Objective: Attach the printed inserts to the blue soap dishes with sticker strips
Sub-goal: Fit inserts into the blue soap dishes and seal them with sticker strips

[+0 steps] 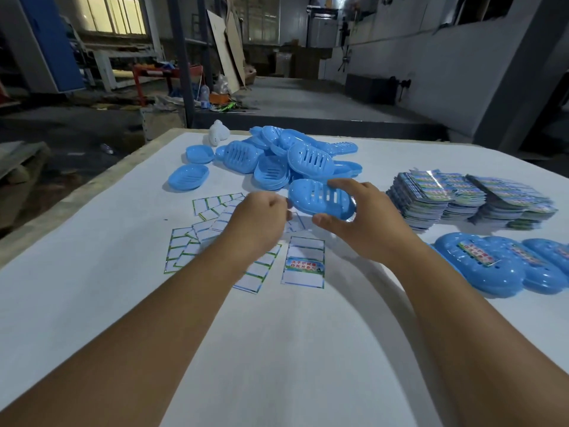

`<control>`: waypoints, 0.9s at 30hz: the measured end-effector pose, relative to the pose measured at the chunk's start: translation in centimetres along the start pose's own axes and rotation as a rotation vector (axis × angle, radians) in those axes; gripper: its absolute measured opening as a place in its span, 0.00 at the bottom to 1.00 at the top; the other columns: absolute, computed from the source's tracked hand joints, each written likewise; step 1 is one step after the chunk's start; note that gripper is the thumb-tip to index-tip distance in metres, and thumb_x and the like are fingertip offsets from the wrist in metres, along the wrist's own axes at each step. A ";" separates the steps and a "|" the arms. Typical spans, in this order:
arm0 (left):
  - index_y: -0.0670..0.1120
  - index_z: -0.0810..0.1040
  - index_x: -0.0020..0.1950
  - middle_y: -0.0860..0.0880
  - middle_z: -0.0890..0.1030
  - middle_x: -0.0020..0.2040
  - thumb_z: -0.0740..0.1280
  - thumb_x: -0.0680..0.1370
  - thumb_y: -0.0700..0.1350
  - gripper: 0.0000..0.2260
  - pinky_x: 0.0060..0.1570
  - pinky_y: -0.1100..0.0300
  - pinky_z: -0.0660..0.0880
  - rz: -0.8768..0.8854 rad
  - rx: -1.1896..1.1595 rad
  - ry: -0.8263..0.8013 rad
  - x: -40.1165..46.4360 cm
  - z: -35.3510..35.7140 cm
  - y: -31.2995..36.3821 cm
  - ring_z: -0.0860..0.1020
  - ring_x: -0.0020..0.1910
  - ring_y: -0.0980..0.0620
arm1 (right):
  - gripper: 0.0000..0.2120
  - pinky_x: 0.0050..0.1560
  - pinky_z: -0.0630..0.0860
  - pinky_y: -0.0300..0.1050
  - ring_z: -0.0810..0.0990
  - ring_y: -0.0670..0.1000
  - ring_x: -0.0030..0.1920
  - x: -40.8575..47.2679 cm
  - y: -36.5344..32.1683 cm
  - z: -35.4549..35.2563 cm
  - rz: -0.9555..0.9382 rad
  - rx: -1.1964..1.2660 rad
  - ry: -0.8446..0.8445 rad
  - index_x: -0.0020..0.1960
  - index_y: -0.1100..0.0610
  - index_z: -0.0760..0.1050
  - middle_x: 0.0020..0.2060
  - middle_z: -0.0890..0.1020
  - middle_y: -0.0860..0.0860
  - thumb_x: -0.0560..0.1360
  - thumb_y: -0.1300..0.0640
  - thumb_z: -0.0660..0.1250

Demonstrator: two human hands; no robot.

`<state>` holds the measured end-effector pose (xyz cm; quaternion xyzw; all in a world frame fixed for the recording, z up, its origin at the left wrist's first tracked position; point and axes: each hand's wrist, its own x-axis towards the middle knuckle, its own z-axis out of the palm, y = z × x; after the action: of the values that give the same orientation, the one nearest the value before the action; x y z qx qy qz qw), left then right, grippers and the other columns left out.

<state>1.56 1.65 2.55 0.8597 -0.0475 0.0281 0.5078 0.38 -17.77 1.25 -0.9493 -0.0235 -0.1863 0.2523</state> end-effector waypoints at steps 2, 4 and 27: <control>0.53 0.82 0.54 0.54 0.82 0.49 0.61 0.80 0.50 0.10 0.48 0.58 0.72 0.191 0.422 -0.057 -1.5 0.0 -0.2 0.78 0.52 0.52 | 0.32 0.63 0.71 0.52 0.74 0.58 0.63 -0.1 0.3 -0.2 0.062 -0.021 -0.027 0.71 0.40 0.69 0.61 0.76 0.52 0.70 0.35 0.73; 0.57 0.81 0.56 0.53 0.80 0.55 0.65 0.77 0.56 0.10 0.56 0.56 0.72 0.295 0.598 -0.173 -3.0 0.3 -0.2 0.74 0.59 0.52 | 0.30 0.59 0.71 0.50 0.75 0.57 0.62 -0.2 0.5 -0.2 0.109 -0.023 -0.053 0.69 0.41 0.71 0.58 0.77 0.52 0.70 0.37 0.74; 0.54 0.78 0.46 0.54 0.80 0.46 0.63 0.75 0.43 0.07 0.43 0.58 0.73 0.178 0.522 -0.110 -2.5 -1.3 0.5 0.78 0.46 0.53 | 0.38 0.44 0.73 0.37 0.77 0.37 0.45 -3.3 -3.5 -2.4 -0.008 -0.090 -0.577 0.67 0.42 0.73 0.51 0.77 0.37 0.60 0.36 0.81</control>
<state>-0.97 2.65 3.34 0.9542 -0.1413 0.0368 0.2612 -3.99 -15.71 3.69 -0.9732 -0.0898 0.0895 0.1920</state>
